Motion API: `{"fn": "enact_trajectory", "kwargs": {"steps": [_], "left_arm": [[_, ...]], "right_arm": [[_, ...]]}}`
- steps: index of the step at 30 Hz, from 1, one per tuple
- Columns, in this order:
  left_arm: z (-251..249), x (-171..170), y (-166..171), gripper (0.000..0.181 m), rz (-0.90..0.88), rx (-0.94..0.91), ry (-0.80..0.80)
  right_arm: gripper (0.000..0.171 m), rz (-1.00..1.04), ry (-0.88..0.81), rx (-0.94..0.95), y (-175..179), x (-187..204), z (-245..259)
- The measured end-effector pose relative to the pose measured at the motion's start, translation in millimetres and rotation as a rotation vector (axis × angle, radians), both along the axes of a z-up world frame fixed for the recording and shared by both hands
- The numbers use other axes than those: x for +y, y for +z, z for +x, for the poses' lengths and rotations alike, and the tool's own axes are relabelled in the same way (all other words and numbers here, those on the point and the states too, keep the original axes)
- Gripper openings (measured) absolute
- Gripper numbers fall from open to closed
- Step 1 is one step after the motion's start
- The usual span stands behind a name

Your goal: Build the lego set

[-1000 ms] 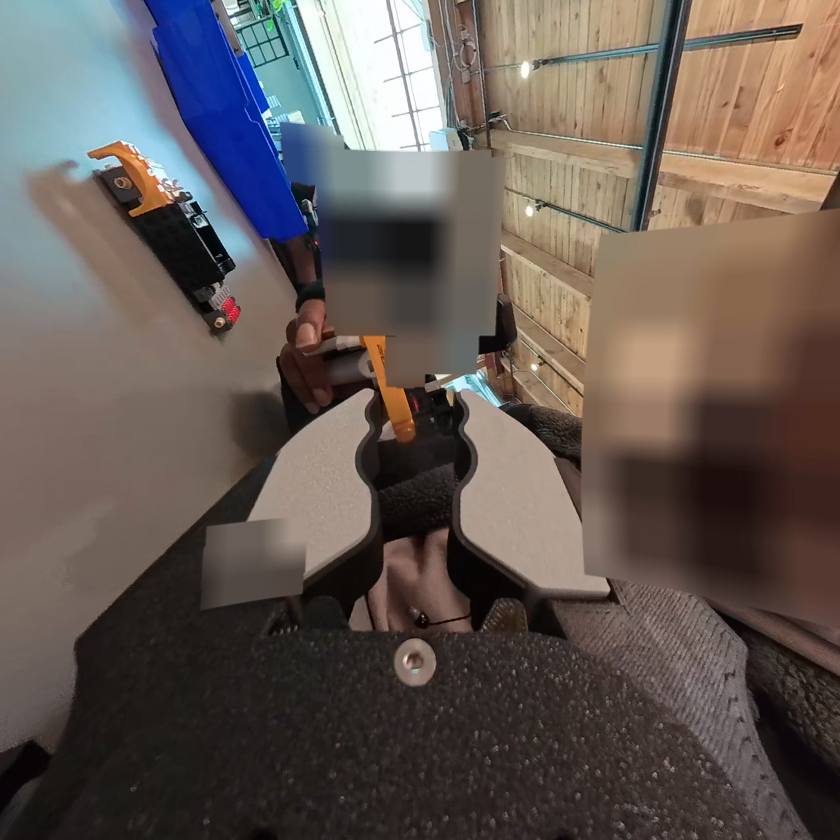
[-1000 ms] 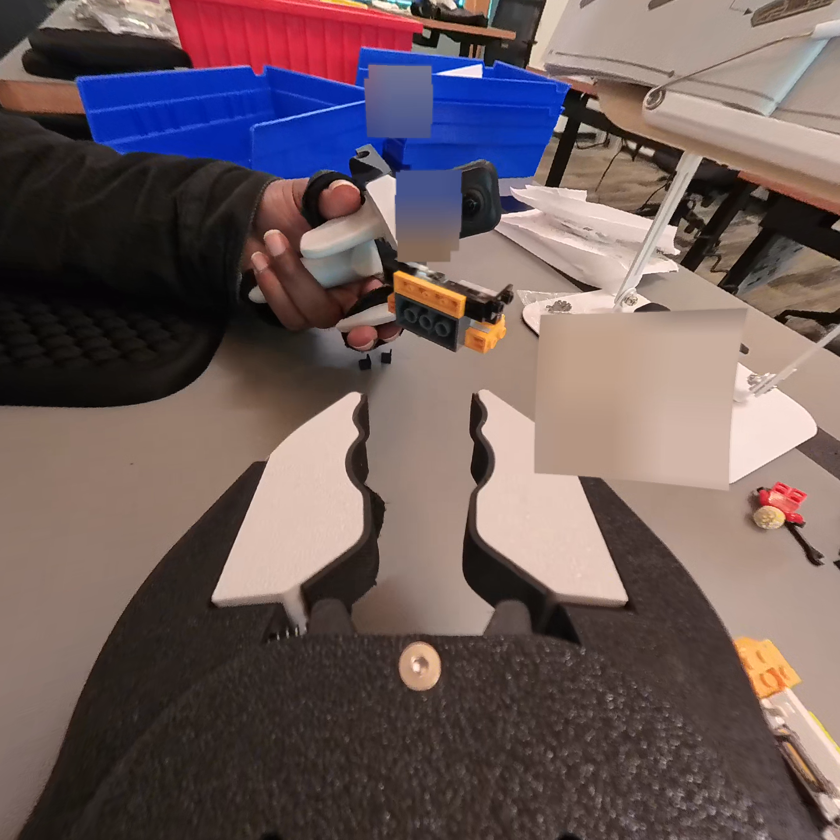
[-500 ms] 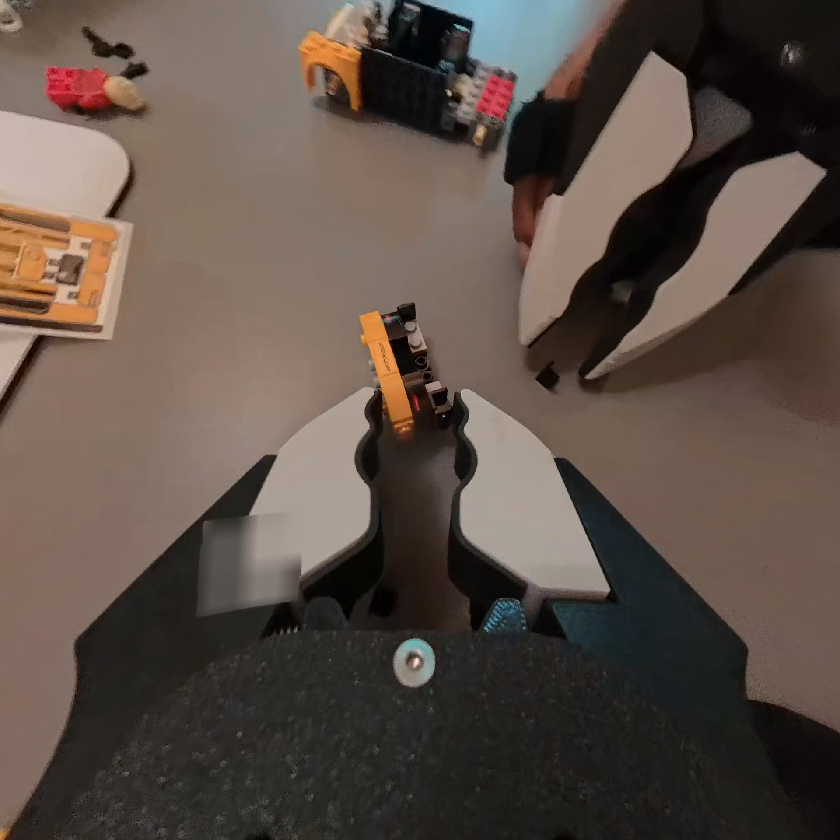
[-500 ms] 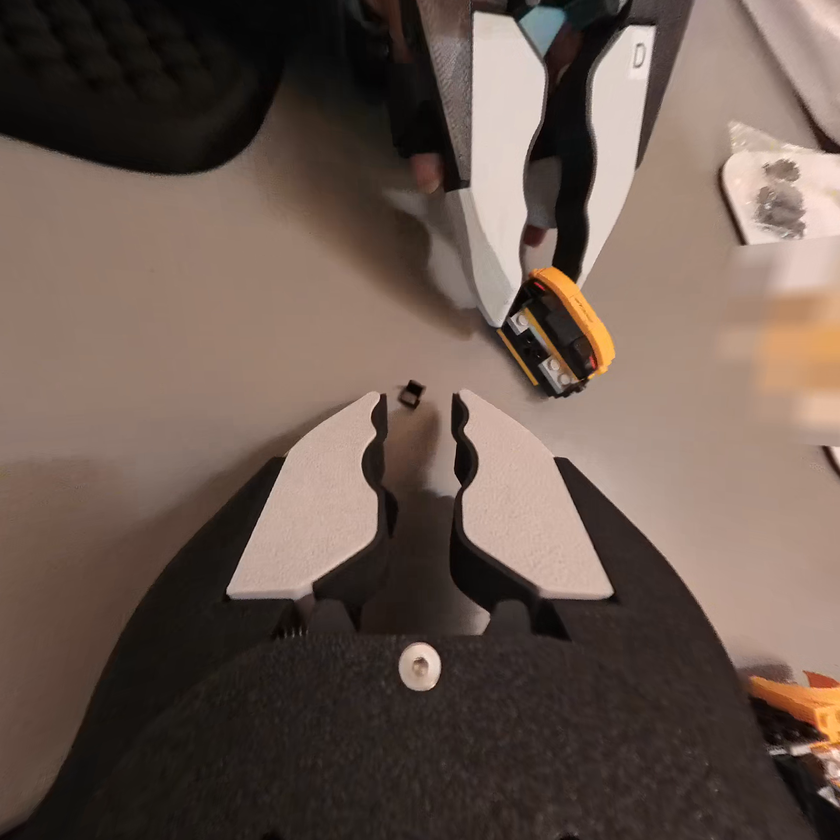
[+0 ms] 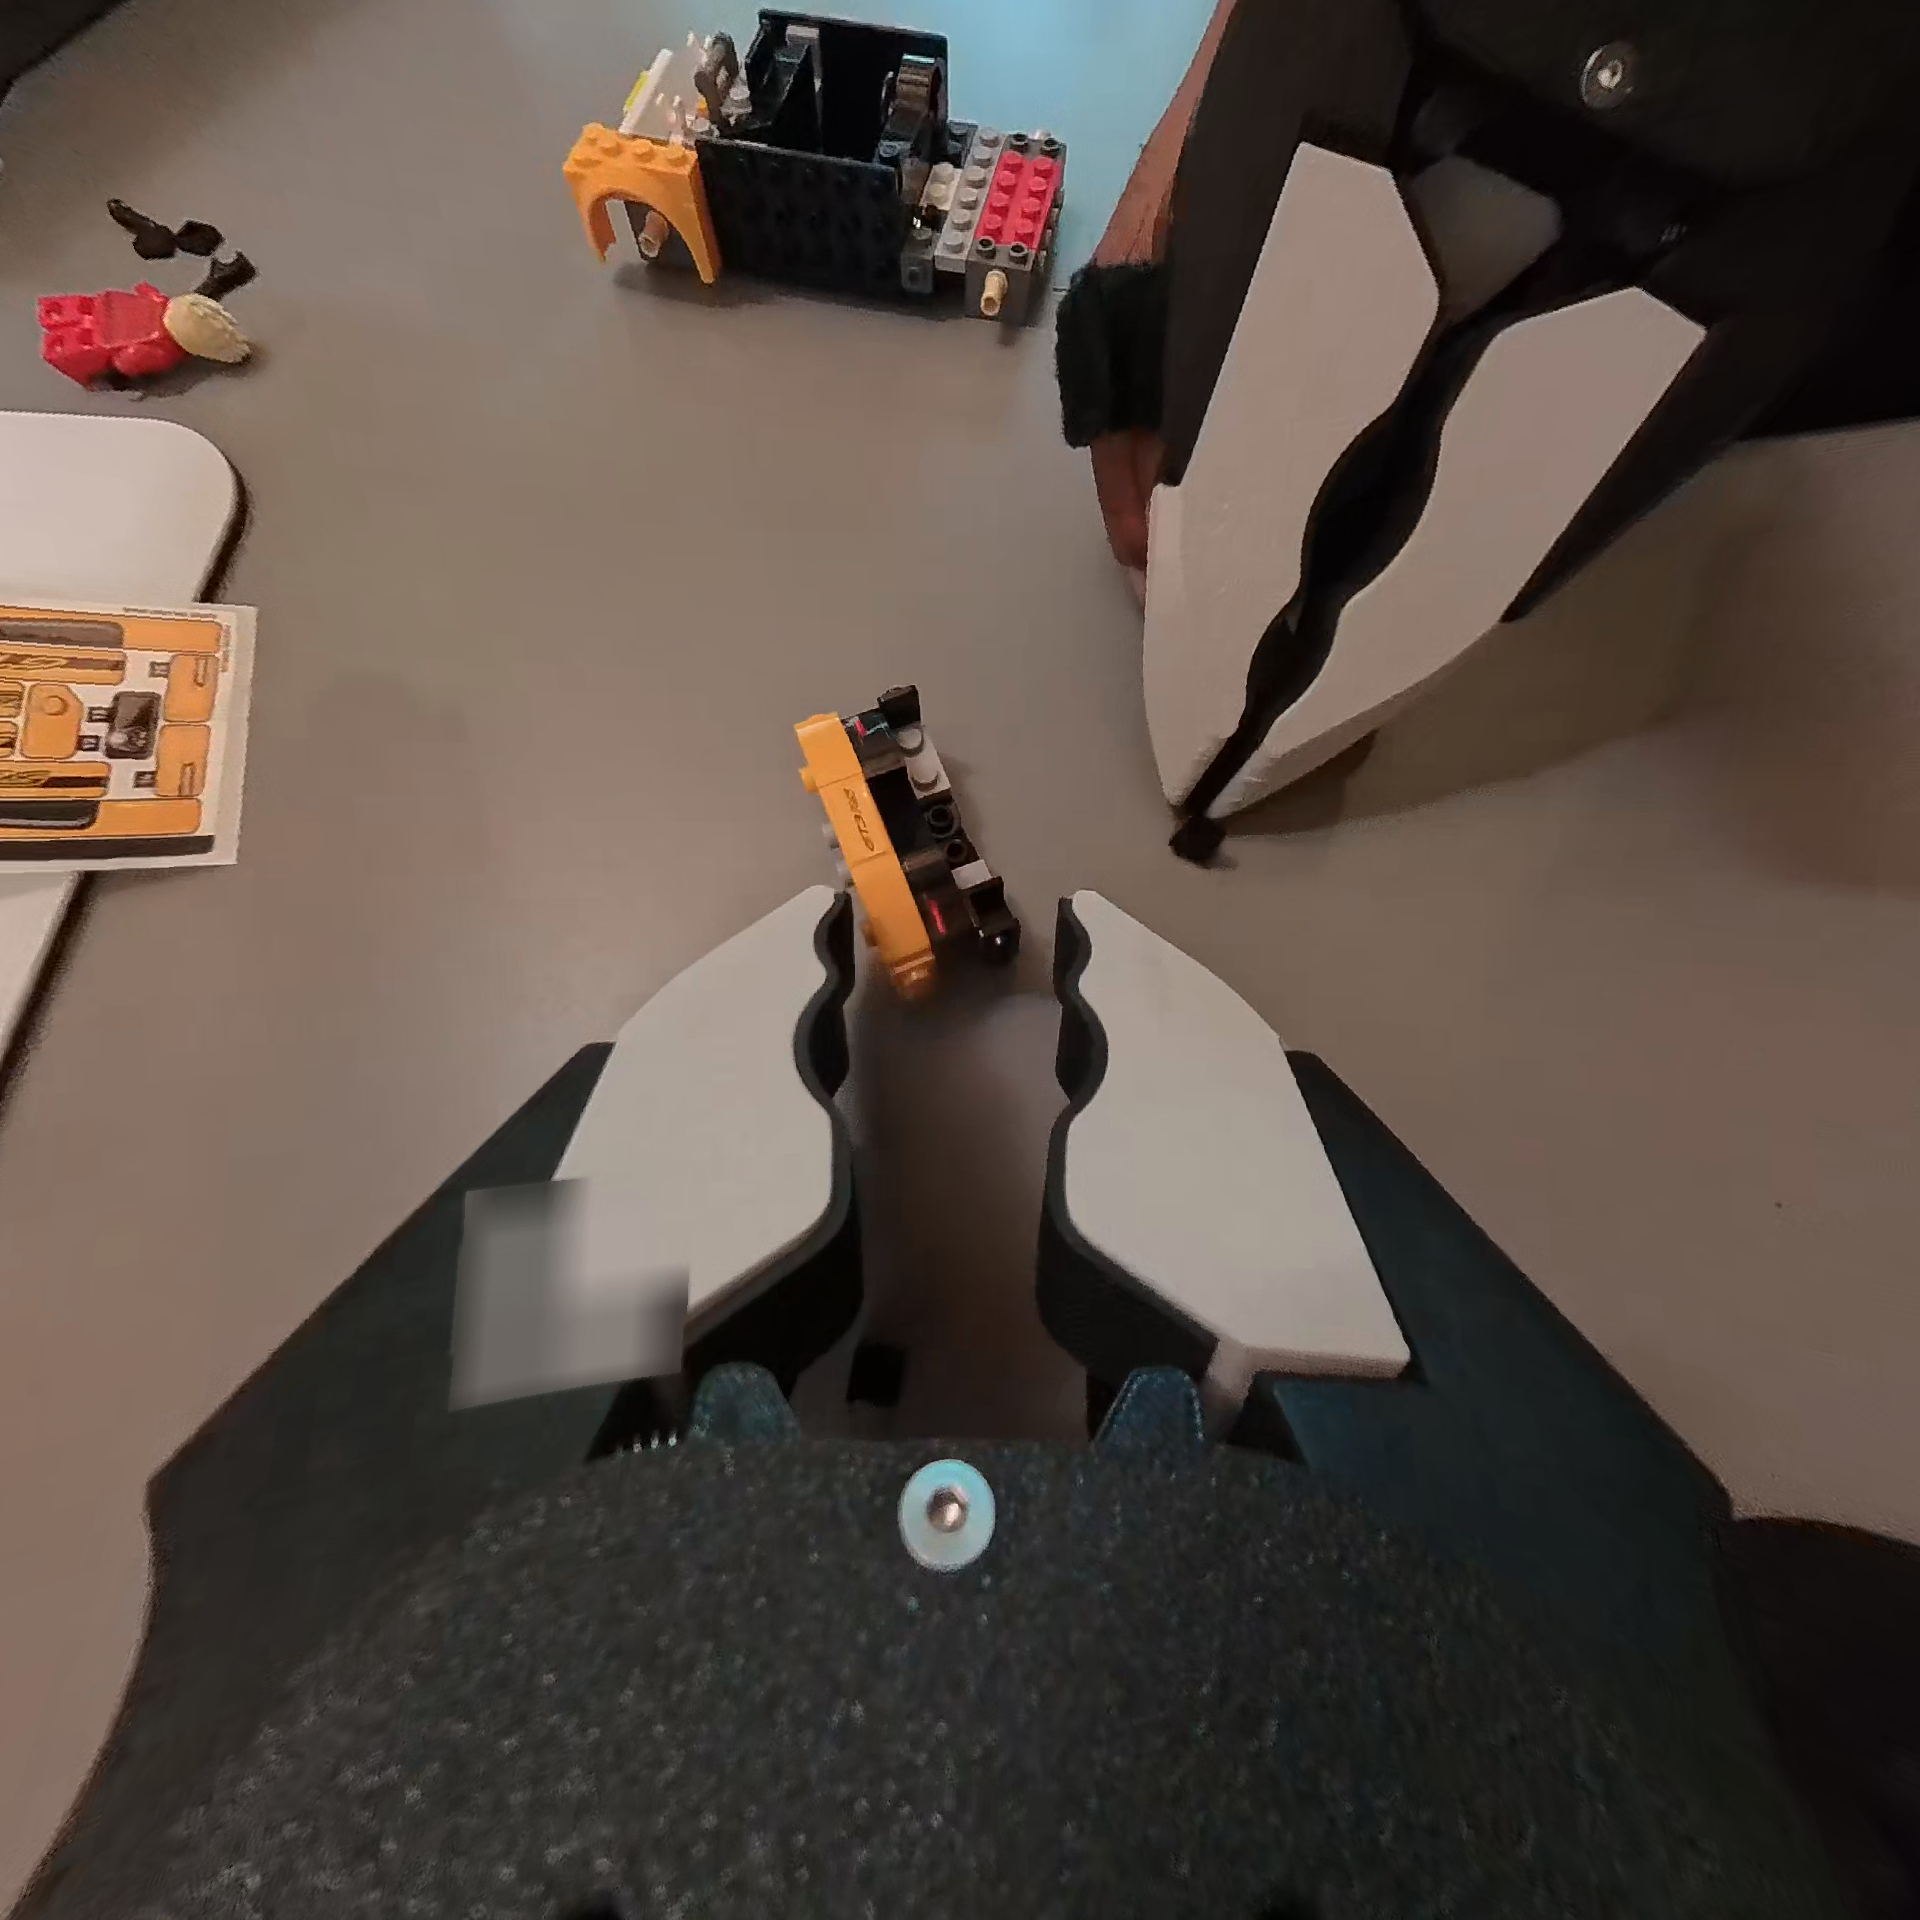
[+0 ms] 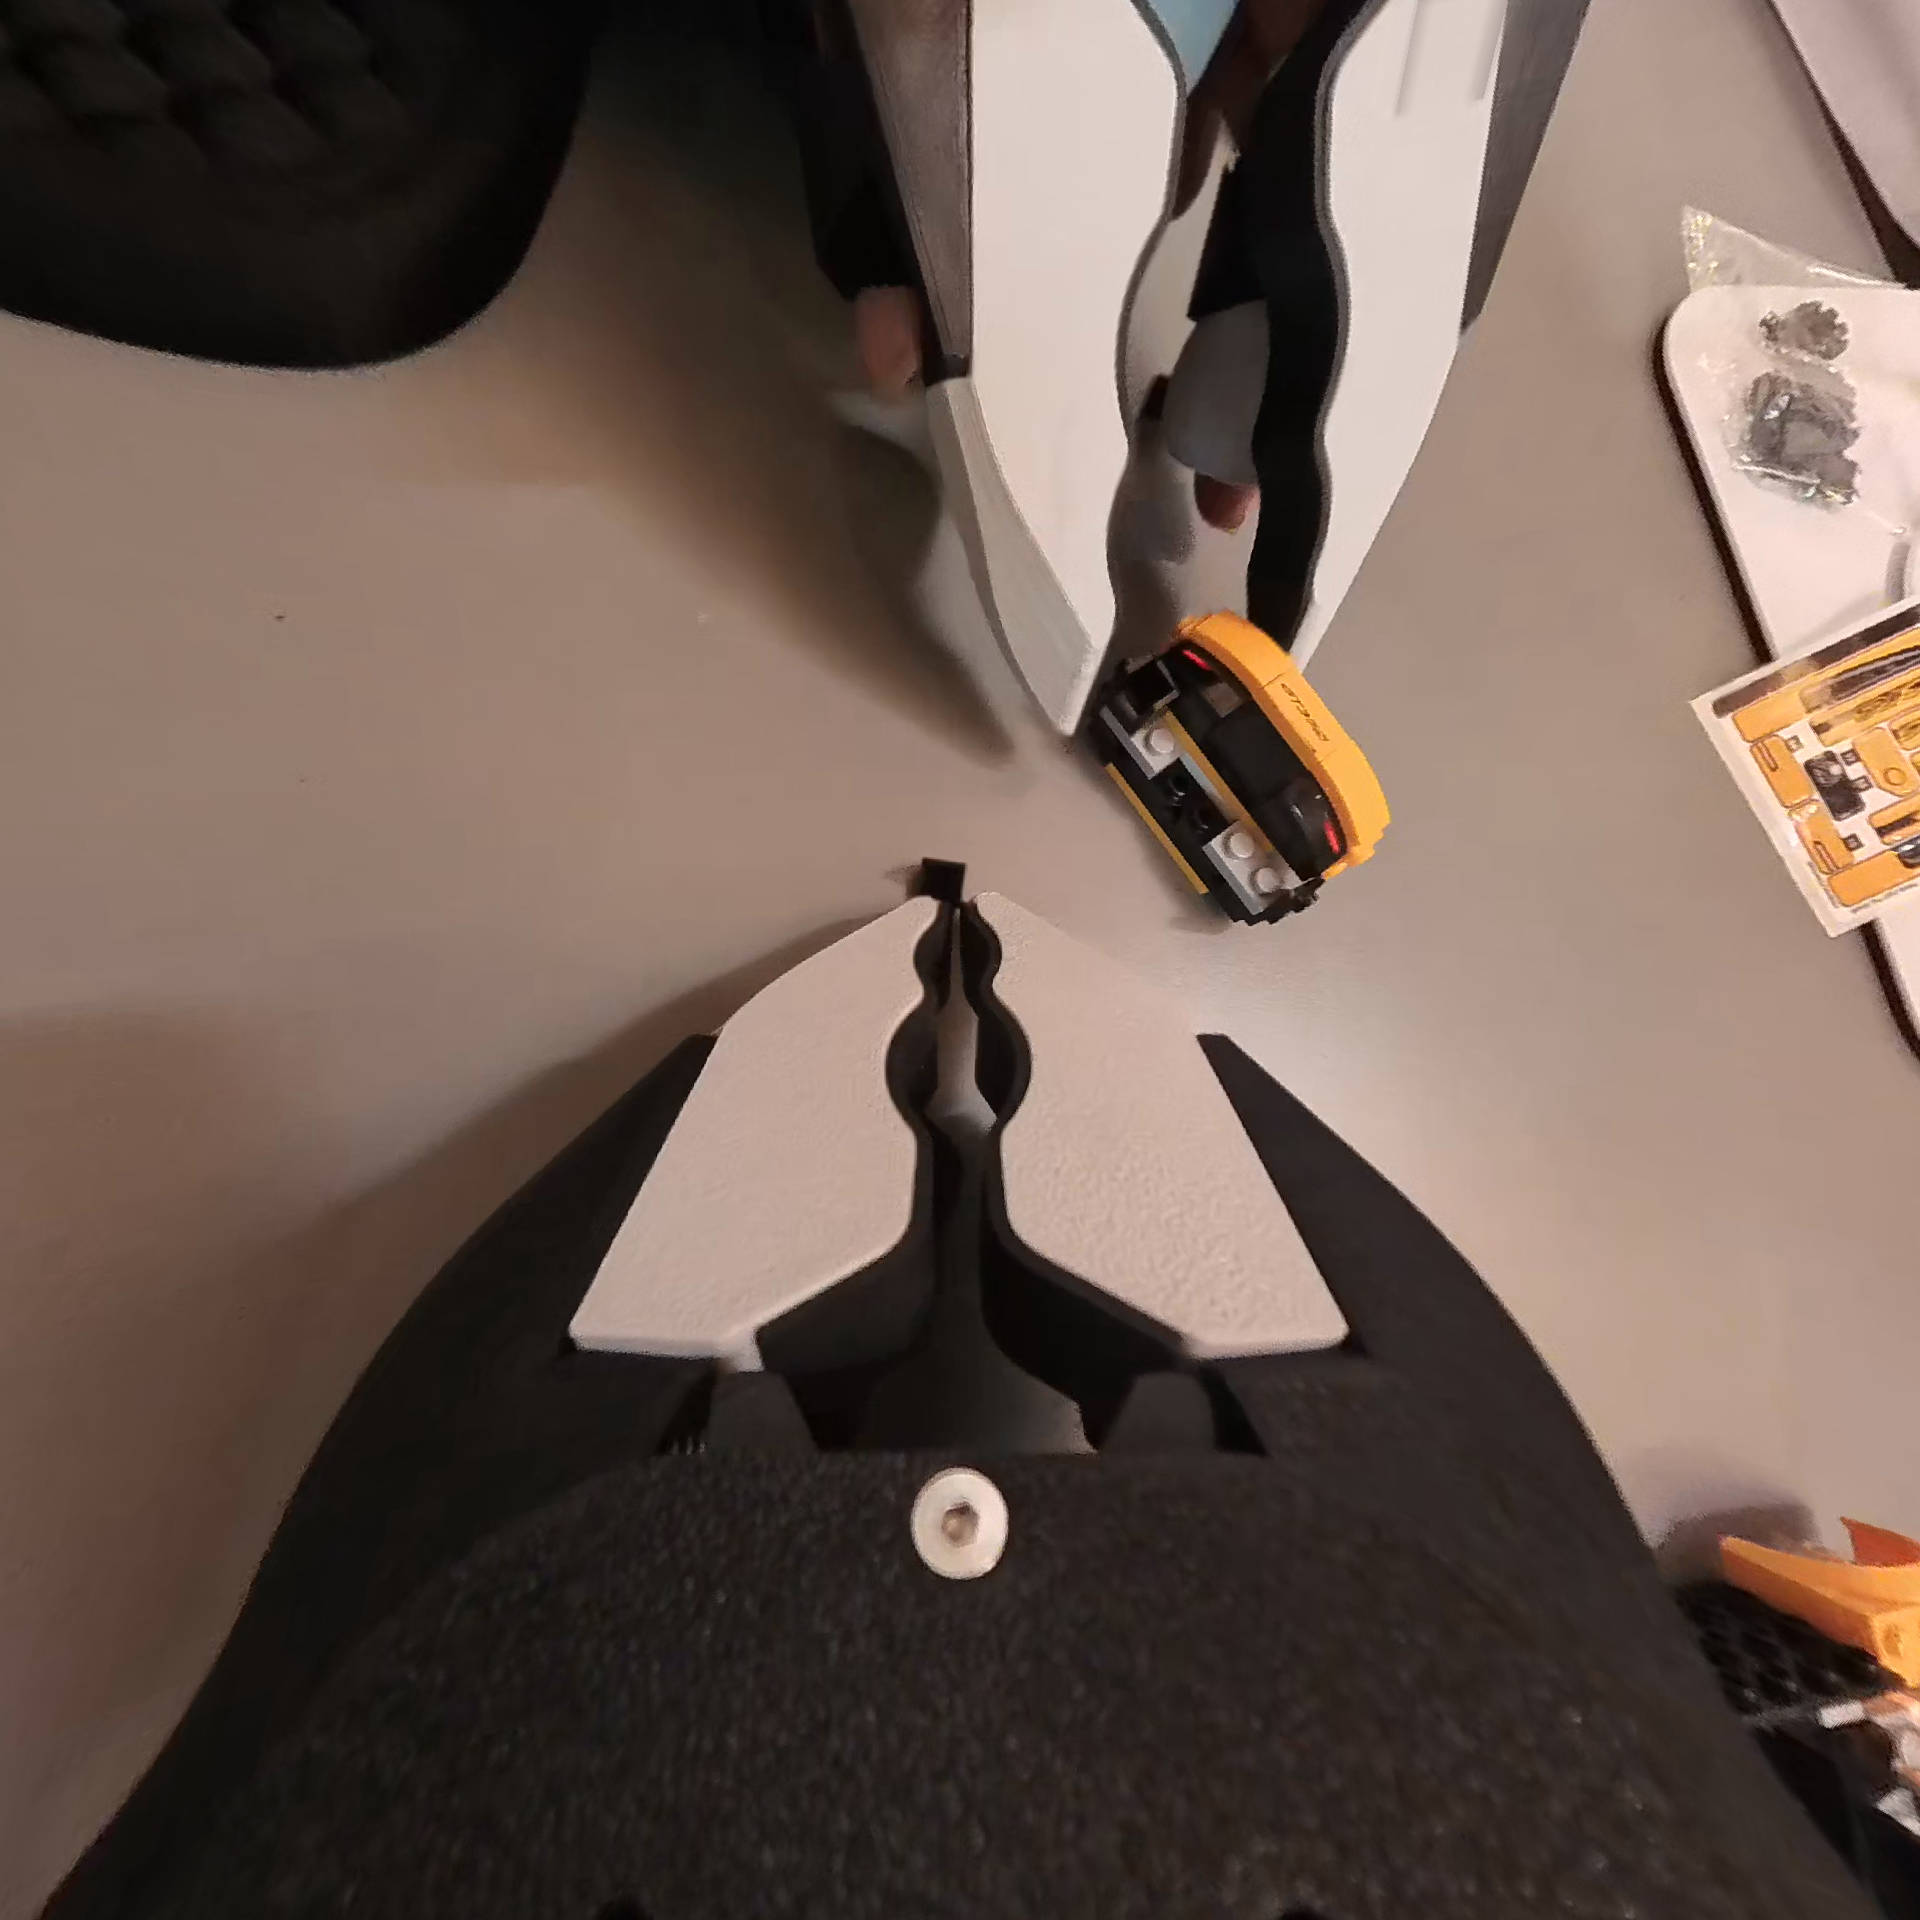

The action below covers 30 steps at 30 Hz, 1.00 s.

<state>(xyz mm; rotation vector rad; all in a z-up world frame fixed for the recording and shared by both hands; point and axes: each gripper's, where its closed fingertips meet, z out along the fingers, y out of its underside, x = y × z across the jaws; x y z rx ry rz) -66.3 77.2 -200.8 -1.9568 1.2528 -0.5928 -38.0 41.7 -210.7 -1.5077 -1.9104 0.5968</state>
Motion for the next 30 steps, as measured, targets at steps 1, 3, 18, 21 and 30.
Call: {"fn": "enact_trajectory", "kwargs": {"steps": [1,3,18,21,30], "left_arm": [[-2.0,0.4,1.8,0.036,0.007,0.003,-0.001],[-5.7,1.1,7.6,0.035,0.011,-0.007,0.001],[16.4,-18.0,37.2,0.011,0.111,-0.064,-0.106],[19.7,-16.6,38.5,0.009,0.134,-0.071,-0.095],[22.0,-16.0,41.9,0.0,0.144,-0.097,-0.086]], "right_arm": [[0.001,-0.015,-0.005,0.013,1.7,0.1,-0.6],[0.001,-0.045,-0.02,0.04,5.2,2.0,-1.7],[0.001,-0.227,-0.196,0.262,44.6,22.2,-9.9],[0.001,-0.247,-0.205,0.277,47.7,22.1,-10.6],[0.001,-0.282,-0.22,0.285,48.3,21.8,-11.2]]}}
